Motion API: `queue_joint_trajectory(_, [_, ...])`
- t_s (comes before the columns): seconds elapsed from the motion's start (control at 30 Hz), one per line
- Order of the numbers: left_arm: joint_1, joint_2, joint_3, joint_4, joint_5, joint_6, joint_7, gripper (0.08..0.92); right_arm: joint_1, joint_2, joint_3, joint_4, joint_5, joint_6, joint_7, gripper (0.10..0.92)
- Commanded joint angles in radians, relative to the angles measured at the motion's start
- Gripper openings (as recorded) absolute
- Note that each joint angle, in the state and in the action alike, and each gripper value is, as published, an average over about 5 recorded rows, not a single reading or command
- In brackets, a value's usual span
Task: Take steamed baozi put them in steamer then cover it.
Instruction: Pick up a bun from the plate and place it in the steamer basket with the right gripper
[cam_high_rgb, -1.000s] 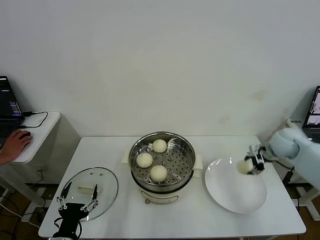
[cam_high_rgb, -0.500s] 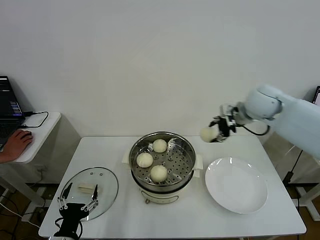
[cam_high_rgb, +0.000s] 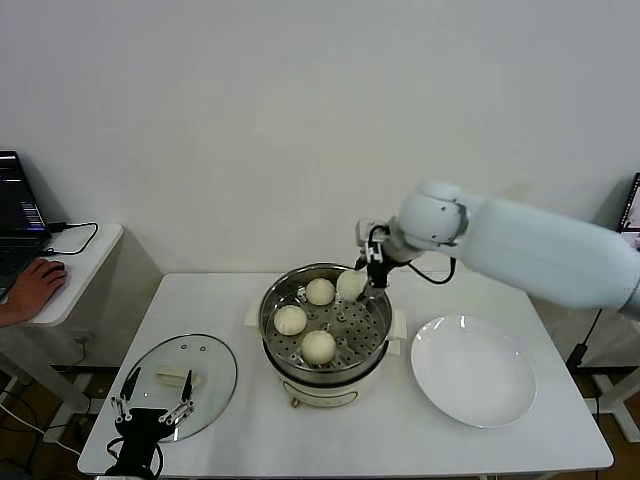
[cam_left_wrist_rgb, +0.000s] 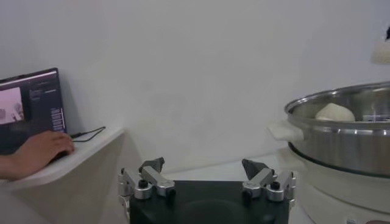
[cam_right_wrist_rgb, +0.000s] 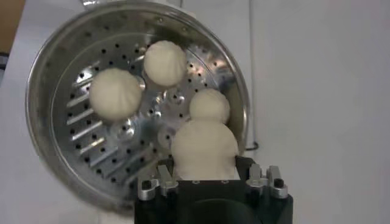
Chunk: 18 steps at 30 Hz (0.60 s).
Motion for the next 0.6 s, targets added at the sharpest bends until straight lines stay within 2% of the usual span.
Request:
queue_joint_trajectory(0.03, [0.0,0.001,-0.001,-0.001,0.0,0.0,0.0,0.823,-0.096,0.078,-0.027,-0.063,-0.013,-0.064,0.061,0.628])
queue_joint_trajectory(0.5, [-0.004,-0.002,0.001,0.006,0.0,0.0,-0.001,0.823,-0.119,0.065,-0.017,-0.047,-0.033,-0.065,0.044,0.629])
queue_joint_trajectory(0.6, [-0.004,-0.002,0.001,0.007,0.0,0.0,-0.001,0.823,-0.115,0.054,-0.01,-0.041,-0.042,-0.065,0.041,0.661])
